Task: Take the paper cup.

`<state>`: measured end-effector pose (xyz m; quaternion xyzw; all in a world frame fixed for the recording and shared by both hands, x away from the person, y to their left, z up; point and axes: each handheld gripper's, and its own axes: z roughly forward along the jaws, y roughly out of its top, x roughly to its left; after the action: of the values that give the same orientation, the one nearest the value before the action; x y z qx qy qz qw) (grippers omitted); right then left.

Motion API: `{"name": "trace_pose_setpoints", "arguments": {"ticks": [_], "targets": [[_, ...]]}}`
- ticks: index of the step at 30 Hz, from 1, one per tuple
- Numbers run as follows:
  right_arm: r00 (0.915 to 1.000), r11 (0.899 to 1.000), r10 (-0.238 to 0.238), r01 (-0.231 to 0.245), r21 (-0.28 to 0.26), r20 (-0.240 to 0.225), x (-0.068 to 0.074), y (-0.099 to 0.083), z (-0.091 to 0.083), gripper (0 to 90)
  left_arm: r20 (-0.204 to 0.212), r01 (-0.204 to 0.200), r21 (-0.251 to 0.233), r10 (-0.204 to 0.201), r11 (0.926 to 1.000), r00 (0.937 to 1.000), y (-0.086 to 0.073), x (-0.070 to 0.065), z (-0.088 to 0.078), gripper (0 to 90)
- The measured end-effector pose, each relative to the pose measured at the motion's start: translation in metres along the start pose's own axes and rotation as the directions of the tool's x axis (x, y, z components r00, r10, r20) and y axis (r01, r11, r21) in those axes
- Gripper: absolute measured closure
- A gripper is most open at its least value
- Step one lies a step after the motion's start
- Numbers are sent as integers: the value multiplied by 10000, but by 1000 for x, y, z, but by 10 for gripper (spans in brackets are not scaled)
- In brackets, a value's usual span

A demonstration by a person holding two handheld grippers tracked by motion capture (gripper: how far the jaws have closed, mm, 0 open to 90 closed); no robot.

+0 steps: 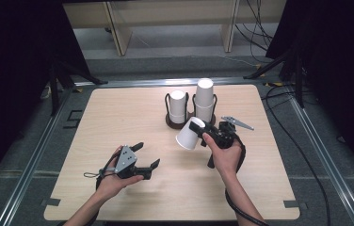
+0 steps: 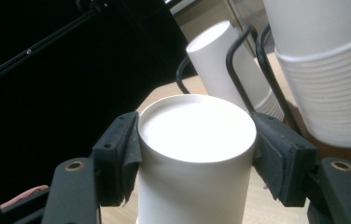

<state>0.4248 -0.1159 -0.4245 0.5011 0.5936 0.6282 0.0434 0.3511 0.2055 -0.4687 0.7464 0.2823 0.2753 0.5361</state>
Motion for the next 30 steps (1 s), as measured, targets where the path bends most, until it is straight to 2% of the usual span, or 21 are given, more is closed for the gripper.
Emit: {"name": "trace_pose_setpoints", "arguments": {"ticks": [1, 2, 3, 4, 5, 7, 8, 9, 10, 11, 13, 14, 15, 16, 19, 30], "targets": [[9995, 9993, 323, -323, 197, 19, -1, -3, -1, 359, 19, -42, 37, 42, 10000, 10000, -2, -1, -1, 133], [9995, 9993, 323, -323, 197, 19, -1, -3, -1, 359, 19, -42, 37, 42, 10000, 10000, -2, -1, -1, 133], [9980, 9976, 619, -615, 330, -108, -3, -7, 0, 359, 74, -42, 18, 42, 10000, 10000, -3, -2, -1, 131], [9983, 9977, 584, -584, 341, -3, -4, -8, 0, 359, 74, -42, 18, 42, 10000, 10000, -3, -2, -1, 129], [9970, 9959, 759, -765, 482, 134, -3, -10, 0, 359, 181, -46, 0, 46, 10000, 9998, -5, -3, -3, 121], [9963, 9950, 858, -859, 516, 29, -5, -13, 1, 359, 263, 23, 0, -23, 10000, 9997, -6, -4, -4, 92], [9963, 9950, 858, -859, 516, 29, -5, -13, 1, 359, 263, 23, 0, -23, 10000, 9997, -6, -4, -4, 81], [9968, 9955, 799, -800, 505, 37, -8, -15, 2, 359, 359, 144, -224, -136, 9996, 9993, -8, -4, -3, 65], [9968, 9955, 799, -800, 505, 37, -8, -15, 2, 359, 366, 144, -175, -138, 9997, 9992, -7, -4, -4, 65], [9950, 9937, 994, -996, 518, 67, -7, -15, 1, 359, 372, 144, -116, -140, 9998, 9992, -7, -4, -5, 52], [9945, 9933, 1043, -1042, 497, 14, -8, -17, 1, 359, 394, 172, -238, -162, 9996, 9991, -6, -5, -5, 23], [9943, 9931, 1068, -1066, 490, -16, -8, -17, 1, 359, 357, 115, -58, -113, 9999, 9993, -5, -5, -7, 13], [9930, 9923, 1166, -1158, 447, -171, -8, -18, 1, 359, 355, 122, -104, -119, 9999, 9993, -4, -5, -7, 4], [9928, 9915, 1193, -1197, 507, 115, -8, -18, 2, 359, 382, 129, -205, -121, 9997, 9992, -4, -5, -7, 0], [9918, 9909, 1264, -1253, 483, -198, -10, -19, 4, 359, 331, 91, -184, -85, 9998, 9994, -2, -4, -8, 0], [9919, 9908, 1268, -1271, 462, 108, -10, -21, 5, 359, 409, -34, -140, 40, 9999, 9992, -1, -6, -7, 0]]}}
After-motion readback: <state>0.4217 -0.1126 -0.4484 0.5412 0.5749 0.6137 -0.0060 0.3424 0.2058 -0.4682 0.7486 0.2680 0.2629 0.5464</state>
